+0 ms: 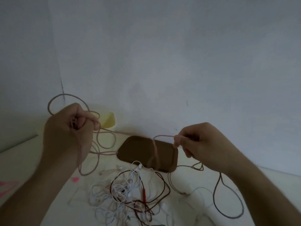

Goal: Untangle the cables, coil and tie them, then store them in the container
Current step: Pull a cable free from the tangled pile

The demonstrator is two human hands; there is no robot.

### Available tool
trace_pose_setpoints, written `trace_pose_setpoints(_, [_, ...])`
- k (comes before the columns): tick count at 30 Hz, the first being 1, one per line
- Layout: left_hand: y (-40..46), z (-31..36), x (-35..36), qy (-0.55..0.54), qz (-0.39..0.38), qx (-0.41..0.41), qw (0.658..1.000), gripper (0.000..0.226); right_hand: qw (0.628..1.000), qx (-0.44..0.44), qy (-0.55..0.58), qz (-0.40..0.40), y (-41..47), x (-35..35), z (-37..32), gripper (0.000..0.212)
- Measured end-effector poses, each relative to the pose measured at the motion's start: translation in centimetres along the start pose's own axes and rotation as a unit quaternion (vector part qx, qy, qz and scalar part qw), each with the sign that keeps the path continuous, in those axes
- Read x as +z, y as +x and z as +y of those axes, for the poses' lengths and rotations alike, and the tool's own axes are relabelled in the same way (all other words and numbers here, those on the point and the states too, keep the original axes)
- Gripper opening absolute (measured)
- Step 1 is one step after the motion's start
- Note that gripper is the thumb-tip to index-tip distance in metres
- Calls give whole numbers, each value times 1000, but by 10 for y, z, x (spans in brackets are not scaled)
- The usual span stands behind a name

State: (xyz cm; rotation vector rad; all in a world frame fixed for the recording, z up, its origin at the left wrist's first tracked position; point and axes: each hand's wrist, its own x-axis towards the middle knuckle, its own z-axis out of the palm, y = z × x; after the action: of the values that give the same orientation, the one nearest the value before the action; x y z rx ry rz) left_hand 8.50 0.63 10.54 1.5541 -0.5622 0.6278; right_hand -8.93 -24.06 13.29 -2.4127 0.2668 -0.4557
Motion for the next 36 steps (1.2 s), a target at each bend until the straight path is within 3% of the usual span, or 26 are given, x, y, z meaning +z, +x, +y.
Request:
trace_pose_setpoints(5, [15,-42,-12,87,8,-81,993,4,986,69,149,37,-3,-28,29,39])
trace_pose_setpoints(9, [10,-49,-16,136,-5,-122,983,15,902,98,402,121,2,-38,40,39])
trace_pose_setpoints(11, [7,-34,-10,43,-33,-140,989,11,874,85,458,140,8,-36,33,26])
trace_pose_setpoints(14, [3,2,3,-77,-112,-170,976,30,867,38,487,96,16,-26,8,10])
trace_pose_setpoints(17, [-2,39,12,-145,-180,-189,955,36,912,-9,410,30,23,-12,-25,21])
trace_pose_setpoints(20, [-8,60,19,-163,-209,-173,949,22,961,-57,269,-15,25,-1,-57,27])
trace_pose_setpoints(23, [-12,75,17,-172,-235,-162,943,36,983,-94,149,-44,23,3,-77,25])
trace_pose_setpoints(28, [-15,87,11,-206,-275,-198,918,41,988,-152,11,-19,22,9,-89,24])
trace_pose_setpoints(32, [-13,81,2,-217,-255,-178,925,48,988,-152,-35,21,19,6,-90,22])
trace_pose_setpoints(36, [-13,81,-5,-164,-334,-166,913,55,984,-163,-55,38,14,4,-90,20])
